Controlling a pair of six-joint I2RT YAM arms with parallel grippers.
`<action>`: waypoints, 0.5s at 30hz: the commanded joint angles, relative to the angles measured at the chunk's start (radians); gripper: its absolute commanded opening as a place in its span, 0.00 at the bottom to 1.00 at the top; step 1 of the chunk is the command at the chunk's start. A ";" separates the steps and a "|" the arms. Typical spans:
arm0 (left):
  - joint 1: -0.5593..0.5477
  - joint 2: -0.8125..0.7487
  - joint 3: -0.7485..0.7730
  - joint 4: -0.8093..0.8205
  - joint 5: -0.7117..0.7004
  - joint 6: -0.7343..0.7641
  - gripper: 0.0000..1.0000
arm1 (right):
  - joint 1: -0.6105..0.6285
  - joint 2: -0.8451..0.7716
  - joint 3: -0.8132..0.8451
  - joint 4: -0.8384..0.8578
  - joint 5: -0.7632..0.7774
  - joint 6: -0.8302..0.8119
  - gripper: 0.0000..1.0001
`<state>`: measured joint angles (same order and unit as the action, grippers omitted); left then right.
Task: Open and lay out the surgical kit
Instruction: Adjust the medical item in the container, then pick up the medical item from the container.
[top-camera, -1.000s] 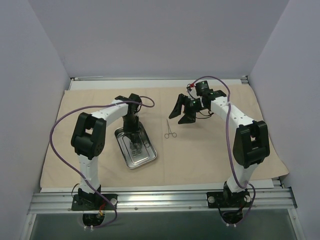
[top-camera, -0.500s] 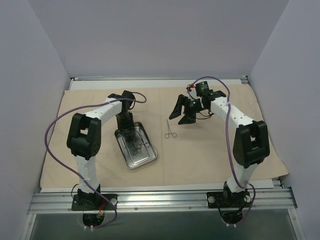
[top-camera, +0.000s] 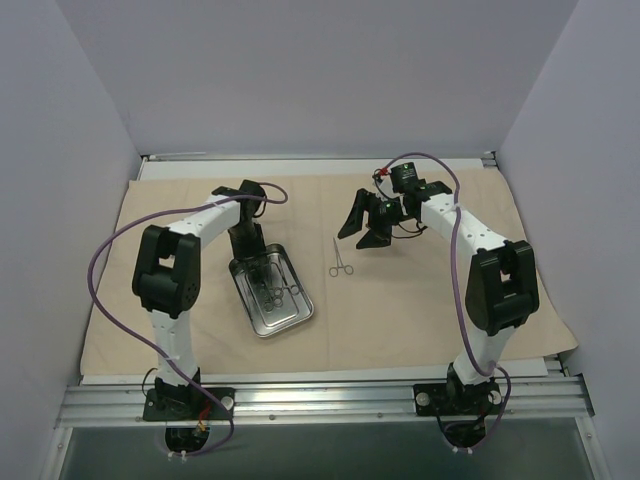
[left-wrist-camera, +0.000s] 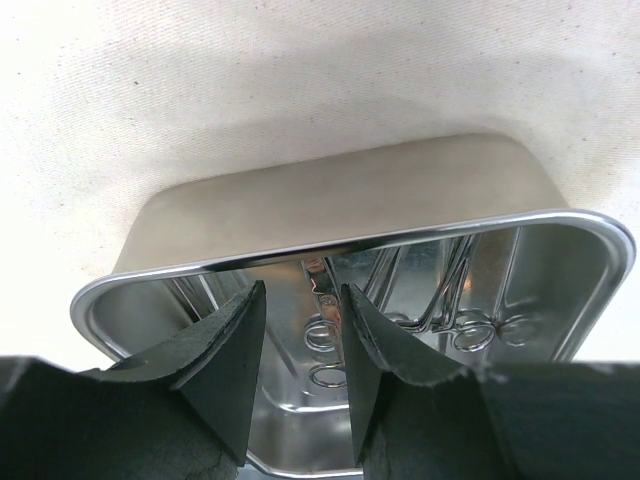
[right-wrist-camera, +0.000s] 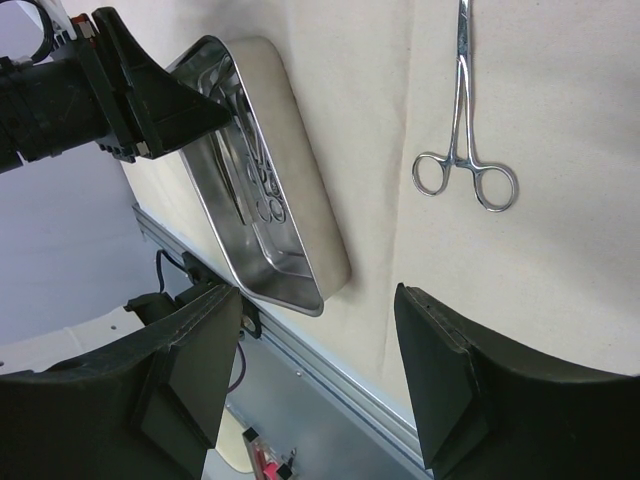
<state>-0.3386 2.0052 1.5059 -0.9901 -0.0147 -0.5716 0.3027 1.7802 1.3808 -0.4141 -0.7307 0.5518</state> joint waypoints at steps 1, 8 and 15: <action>-0.004 0.009 0.005 0.021 0.012 -0.024 0.45 | 0.006 0.016 0.000 0.001 -0.026 -0.009 0.63; -0.033 0.013 -0.032 0.021 -0.004 -0.065 0.45 | 0.006 0.022 0.001 0.005 -0.030 -0.009 0.63; -0.056 0.029 -0.082 0.054 -0.039 -0.112 0.45 | 0.006 0.022 -0.006 0.009 -0.035 -0.007 0.63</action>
<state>-0.3908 2.0148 1.4437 -0.9760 -0.0235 -0.6453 0.3027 1.7920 1.3808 -0.4068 -0.7425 0.5514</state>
